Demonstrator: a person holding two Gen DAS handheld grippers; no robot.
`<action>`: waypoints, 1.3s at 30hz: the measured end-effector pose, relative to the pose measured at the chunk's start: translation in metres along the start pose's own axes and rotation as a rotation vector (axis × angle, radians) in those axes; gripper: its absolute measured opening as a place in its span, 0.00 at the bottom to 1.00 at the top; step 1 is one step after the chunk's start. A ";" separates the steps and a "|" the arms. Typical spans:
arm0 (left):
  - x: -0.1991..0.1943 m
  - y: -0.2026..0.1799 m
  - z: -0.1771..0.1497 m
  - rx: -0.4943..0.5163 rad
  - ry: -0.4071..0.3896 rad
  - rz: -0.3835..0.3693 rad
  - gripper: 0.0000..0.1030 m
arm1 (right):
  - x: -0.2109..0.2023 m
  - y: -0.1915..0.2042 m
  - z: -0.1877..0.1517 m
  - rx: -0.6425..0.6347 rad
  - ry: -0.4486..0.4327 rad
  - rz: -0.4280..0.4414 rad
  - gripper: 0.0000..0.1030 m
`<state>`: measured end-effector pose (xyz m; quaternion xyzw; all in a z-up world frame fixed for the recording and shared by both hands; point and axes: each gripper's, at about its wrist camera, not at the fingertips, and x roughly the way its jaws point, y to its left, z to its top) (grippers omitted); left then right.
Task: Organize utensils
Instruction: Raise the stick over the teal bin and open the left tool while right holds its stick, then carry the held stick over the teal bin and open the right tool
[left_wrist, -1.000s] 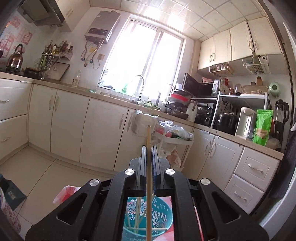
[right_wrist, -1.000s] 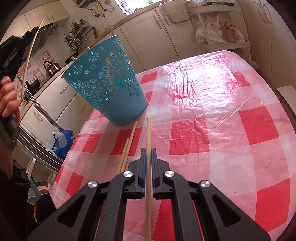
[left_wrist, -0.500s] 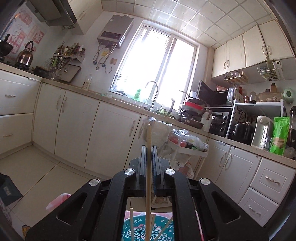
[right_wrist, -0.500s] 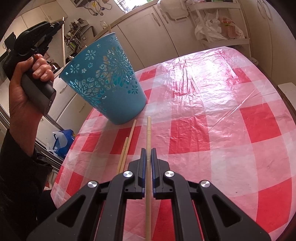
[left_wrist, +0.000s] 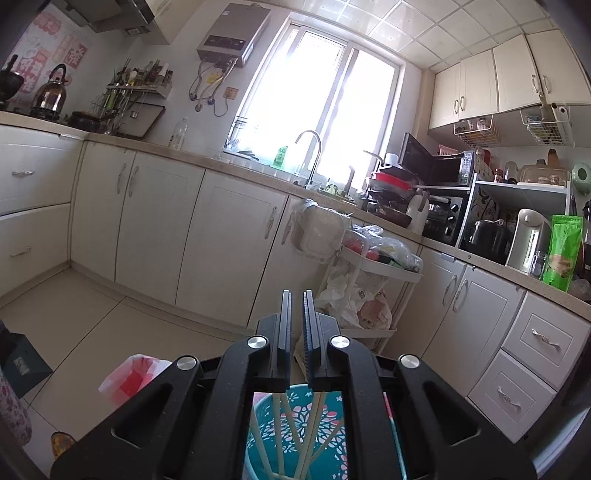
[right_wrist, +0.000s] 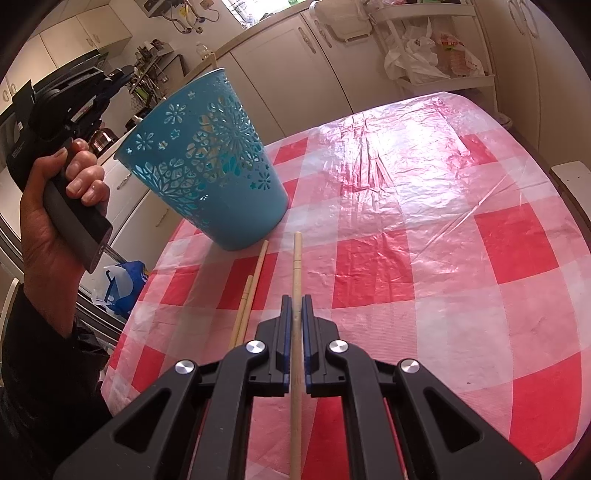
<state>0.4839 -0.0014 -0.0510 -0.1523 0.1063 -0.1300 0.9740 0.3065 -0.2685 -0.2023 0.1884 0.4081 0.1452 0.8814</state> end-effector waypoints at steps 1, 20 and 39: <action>-0.005 0.002 -0.001 0.003 0.005 0.001 0.05 | 0.000 0.000 0.000 0.003 0.001 -0.001 0.06; -0.076 0.093 -0.070 -0.104 0.117 0.192 0.34 | 0.042 0.057 0.002 -0.384 0.178 -0.307 0.30; -0.060 0.111 -0.077 -0.151 0.211 0.217 0.41 | -0.089 0.074 0.071 -0.045 -0.344 -0.008 0.06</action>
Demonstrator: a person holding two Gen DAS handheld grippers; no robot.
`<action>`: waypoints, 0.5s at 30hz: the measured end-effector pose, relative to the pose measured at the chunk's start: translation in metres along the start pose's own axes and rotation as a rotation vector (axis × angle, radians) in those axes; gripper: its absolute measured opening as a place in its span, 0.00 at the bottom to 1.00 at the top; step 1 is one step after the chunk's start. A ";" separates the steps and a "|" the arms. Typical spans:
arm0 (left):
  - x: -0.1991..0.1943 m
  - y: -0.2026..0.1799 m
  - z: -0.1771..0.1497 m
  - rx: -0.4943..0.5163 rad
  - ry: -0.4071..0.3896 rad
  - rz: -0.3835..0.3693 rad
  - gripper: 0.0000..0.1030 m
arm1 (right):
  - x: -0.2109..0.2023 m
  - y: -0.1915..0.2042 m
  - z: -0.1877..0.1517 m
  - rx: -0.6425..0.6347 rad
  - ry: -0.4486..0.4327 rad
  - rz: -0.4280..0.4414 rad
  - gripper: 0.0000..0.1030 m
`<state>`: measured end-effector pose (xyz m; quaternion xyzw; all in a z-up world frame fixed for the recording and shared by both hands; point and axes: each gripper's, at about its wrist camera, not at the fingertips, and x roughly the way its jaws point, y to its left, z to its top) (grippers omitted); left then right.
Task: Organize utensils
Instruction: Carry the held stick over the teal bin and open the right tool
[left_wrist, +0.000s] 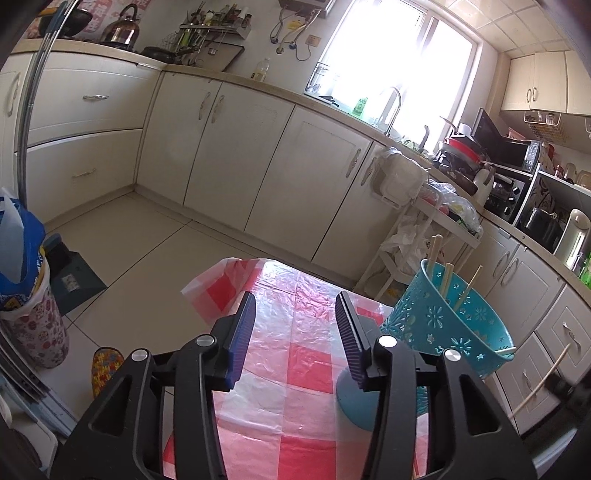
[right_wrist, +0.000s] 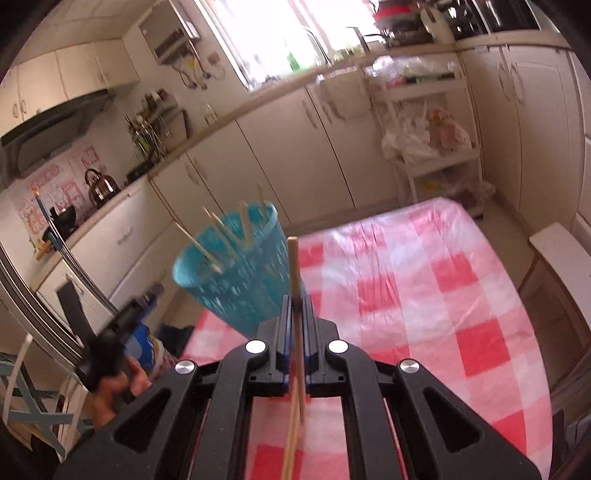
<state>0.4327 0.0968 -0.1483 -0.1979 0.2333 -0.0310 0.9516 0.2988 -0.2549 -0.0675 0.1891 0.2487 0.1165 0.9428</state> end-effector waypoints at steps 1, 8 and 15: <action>0.001 -0.002 0.000 0.002 0.005 0.001 0.42 | -0.004 0.009 0.012 -0.014 -0.043 0.017 0.05; 0.003 -0.004 0.000 0.001 0.013 -0.006 0.42 | -0.019 0.052 0.053 -0.138 -0.176 0.061 0.05; 0.003 0.002 -0.001 -0.029 0.020 -0.001 0.42 | 0.022 -0.005 0.025 -0.183 0.047 -0.157 0.21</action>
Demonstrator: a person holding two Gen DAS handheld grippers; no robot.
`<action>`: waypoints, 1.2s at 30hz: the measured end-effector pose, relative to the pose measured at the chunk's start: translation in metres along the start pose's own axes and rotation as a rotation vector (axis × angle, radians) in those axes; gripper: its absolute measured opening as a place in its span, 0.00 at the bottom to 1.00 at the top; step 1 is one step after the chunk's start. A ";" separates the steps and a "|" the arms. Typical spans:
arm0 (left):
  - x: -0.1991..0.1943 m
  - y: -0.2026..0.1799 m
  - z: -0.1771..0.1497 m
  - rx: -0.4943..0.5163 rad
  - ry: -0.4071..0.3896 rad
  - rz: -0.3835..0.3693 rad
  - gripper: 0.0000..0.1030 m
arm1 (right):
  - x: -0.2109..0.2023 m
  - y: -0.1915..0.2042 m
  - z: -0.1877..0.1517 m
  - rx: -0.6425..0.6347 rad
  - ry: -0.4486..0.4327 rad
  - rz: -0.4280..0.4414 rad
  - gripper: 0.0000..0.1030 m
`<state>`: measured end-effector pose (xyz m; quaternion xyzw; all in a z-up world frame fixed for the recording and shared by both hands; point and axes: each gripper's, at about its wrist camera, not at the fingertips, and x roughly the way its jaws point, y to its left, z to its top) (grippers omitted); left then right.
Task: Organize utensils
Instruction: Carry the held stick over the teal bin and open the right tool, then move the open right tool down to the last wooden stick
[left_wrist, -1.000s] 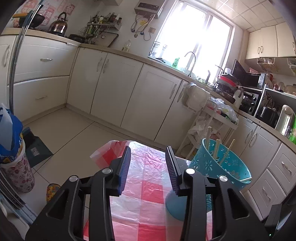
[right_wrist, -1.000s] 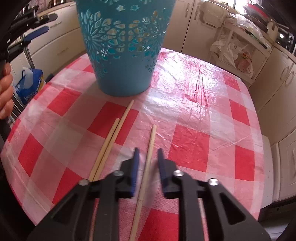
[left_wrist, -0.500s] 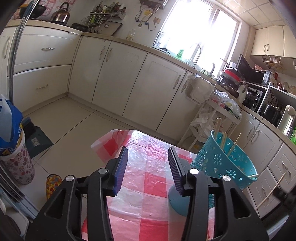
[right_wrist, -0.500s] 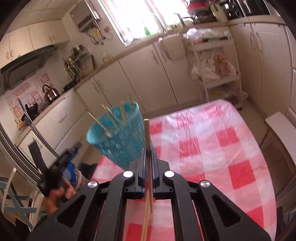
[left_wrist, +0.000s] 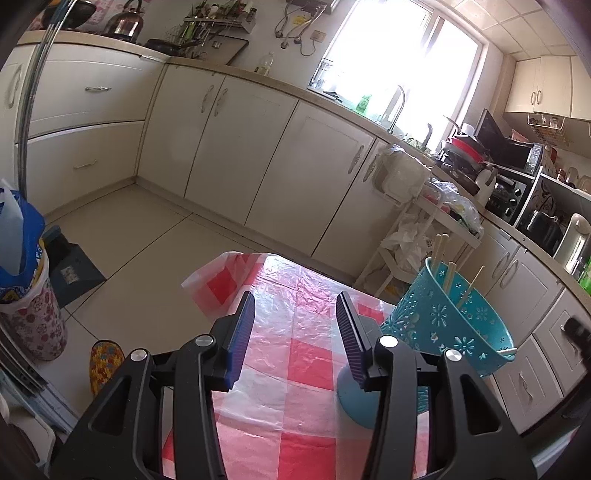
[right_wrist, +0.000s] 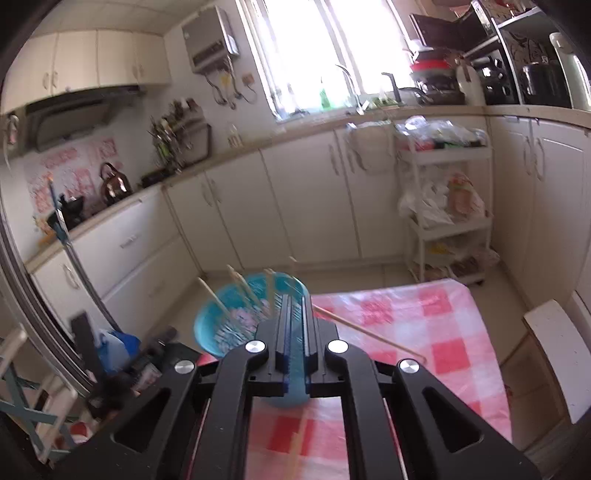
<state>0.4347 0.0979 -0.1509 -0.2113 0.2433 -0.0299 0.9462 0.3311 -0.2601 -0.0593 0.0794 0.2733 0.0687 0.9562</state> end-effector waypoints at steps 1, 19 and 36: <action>0.000 0.000 -0.001 -0.002 0.004 0.000 0.42 | 0.013 -0.013 -0.009 -0.018 0.039 -0.047 0.39; 0.022 -0.005 -0.015 0.009 0.092 0.014 0.45 | 0.236 -0.049 0.020 -0.594 0.316 -0.056 0.57; 0.025 -0.001 -0.020 -0.010 0.123 0.000 0.49 | 0.172 -0.051 -0.043 -0.578 0.762 0.153 0.30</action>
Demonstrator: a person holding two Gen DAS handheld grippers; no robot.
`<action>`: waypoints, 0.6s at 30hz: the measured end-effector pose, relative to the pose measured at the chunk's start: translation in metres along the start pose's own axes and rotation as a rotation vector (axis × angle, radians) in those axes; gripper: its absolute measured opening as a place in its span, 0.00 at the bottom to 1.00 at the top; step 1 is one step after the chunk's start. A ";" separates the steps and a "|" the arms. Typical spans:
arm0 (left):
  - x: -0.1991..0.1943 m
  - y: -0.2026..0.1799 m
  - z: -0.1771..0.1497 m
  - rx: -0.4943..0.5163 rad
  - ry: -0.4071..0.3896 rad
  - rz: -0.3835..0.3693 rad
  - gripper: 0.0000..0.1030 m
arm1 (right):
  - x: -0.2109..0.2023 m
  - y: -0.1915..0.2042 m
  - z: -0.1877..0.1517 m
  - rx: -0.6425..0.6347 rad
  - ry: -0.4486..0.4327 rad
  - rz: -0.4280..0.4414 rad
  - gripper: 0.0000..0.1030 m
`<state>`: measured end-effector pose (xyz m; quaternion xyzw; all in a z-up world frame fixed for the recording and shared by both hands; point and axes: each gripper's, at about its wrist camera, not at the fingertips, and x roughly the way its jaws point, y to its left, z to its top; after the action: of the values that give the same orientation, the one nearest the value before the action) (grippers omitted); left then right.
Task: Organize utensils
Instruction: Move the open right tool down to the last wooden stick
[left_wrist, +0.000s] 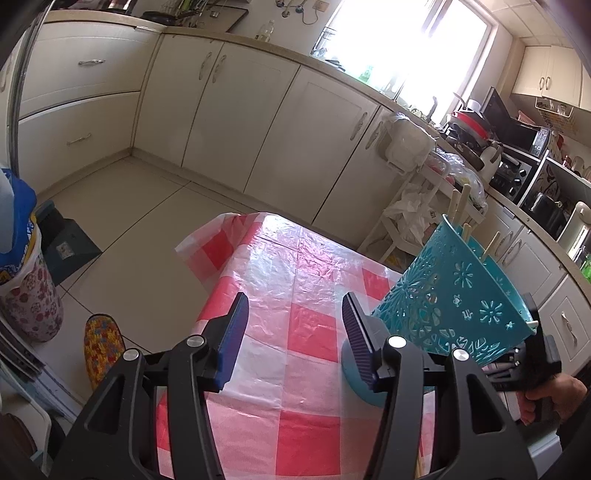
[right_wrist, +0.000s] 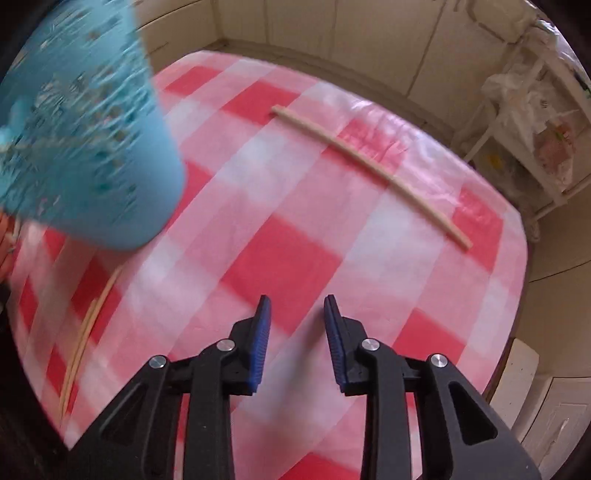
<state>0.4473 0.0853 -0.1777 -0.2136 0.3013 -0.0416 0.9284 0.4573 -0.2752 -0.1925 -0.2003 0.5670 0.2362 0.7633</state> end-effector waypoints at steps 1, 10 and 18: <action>-0.001 0.001 0.000 -0.003 -0.001 0.000 0.49 | -0.009 0.006 -0.002 -0.024 -0.042 -0.029 0.32; 0.006 -0.003 -0.004 -0.005 0.025 -0.003 0.49 | 0.010 -0.082 0.069 0.210 -0.189 -0.171 0.69; 0.005 -0.003 -0.003 -0.009 0.030 -0.011 0.51 | 0.011 -0.069 0.019 0.277 -0.055 -0.035 0.72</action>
<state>0.4498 0.0811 -0.1810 -0.2186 0.3141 -0.0484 0.9226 0.5152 -0.3190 -0.1950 -0.0964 0.5693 0.1477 0.8030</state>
